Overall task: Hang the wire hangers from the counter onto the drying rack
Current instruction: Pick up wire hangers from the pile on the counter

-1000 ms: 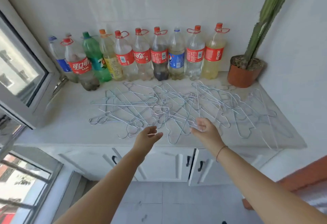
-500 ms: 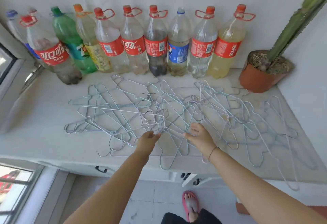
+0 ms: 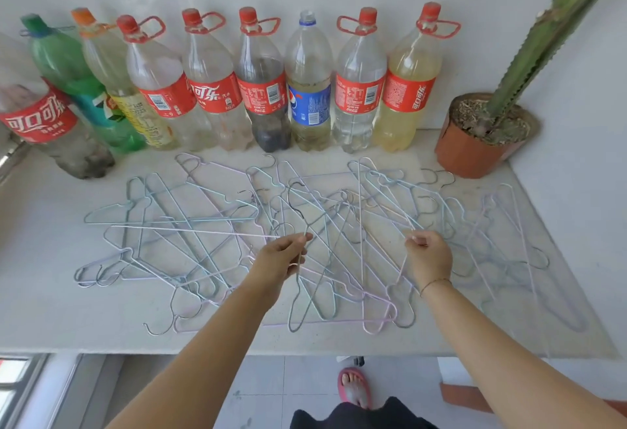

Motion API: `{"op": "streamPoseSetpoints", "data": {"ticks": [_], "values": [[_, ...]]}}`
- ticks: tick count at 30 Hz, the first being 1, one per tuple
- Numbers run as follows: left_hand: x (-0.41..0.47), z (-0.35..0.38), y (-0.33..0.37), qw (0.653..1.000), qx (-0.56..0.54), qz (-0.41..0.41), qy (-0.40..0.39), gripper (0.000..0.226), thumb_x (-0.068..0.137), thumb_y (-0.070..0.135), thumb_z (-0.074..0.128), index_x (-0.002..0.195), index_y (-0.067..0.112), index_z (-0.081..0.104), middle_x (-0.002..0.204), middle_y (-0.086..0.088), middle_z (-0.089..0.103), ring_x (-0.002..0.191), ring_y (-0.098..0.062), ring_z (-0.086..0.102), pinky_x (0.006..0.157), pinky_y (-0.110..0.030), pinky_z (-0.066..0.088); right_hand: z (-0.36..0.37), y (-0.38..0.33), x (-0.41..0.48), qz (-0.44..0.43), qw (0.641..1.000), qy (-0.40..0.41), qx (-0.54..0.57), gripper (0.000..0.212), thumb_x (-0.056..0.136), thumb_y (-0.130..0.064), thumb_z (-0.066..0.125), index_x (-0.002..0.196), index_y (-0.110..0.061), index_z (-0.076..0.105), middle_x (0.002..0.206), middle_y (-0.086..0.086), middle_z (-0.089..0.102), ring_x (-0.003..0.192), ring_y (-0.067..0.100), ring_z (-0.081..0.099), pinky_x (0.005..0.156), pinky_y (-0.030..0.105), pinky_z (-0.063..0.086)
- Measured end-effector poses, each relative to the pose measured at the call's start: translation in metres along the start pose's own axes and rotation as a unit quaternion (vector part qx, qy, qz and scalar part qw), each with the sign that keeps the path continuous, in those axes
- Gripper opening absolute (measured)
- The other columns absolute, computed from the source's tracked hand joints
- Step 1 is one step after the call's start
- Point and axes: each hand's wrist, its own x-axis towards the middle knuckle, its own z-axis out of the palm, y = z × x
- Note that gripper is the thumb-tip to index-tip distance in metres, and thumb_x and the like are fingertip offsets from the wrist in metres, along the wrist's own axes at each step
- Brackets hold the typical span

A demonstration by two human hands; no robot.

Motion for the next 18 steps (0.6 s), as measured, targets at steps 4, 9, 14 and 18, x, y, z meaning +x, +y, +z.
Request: {"op": "streamPoseSetpoints", "data": {"ticks": [4,9,14,18], "values": [[0.002,0.016,0.014,0.999,0.008,0.028,-0.033,0.013,0.091,0.017,0.057,0.092,0.016,0.07,0.072,0.001,0.056,0.064,-0.011,0.049,0.057,-0.018,0.034,-0.026,0.009,0.028,0.002,0.999,0.038,-0.029,0.021,0.082,-0.014,0.063,0.101,-0.005,0.064,0.099,0.013,0.064,0.086,0.025,0.057,0.075,0.026,0.039],[0.017,0.043,0.027,0.997,0.015,0.043,-0.056,0.015,0.091,0.013,0.058,0.098,0.019,0.07,0.067,0.003,0.056,0.058,-0.006,0.051,0.056,-0.016,0.035,-0.059,0.029,0.05,0.027,0.996,0.073,-0.051,0.028,0.08,-0.014,0.066,0.106,-0.004,0.064,0.104,0.016,0.064,0.095,0.031,0.06,0.075,0.027,0.039],[0.03,0.078,0.029,0.997,0.005,0.035,-0.067,0.019,0.092,0.011,0.055,0.096,0.023,0.069,0.061,0.009,0.059,0.054,-0.002,0.054,0.061,-0.016,0.039,-0.083,0.055,0.055,0.049,0.989,0.086,-0.105,0.027,0.077,-0.016,0.068,0.103,-0.009,0.069,0.106,0.015,0.065,0.097,0.032,0.061,0.082,0.037,0.048],[0.033,0.1,0.029,0.996,-0.009,0.026,-0.088,0.019,0.092,0.01,0.054,0.097,0.021,0.069,0.063,0.009,0.061,0.055,-0.002,0.056,0.059,-0.013,0.044,-0.092,0.063,0.056,0.058,0.988,0.05,-0.134,0.024,0.077,-0.02,0.067,0.099,-0.012,0.072,0.1,0.01,0.072,0.094,0.029,0.065,0.076,0.03,0.045]]}}
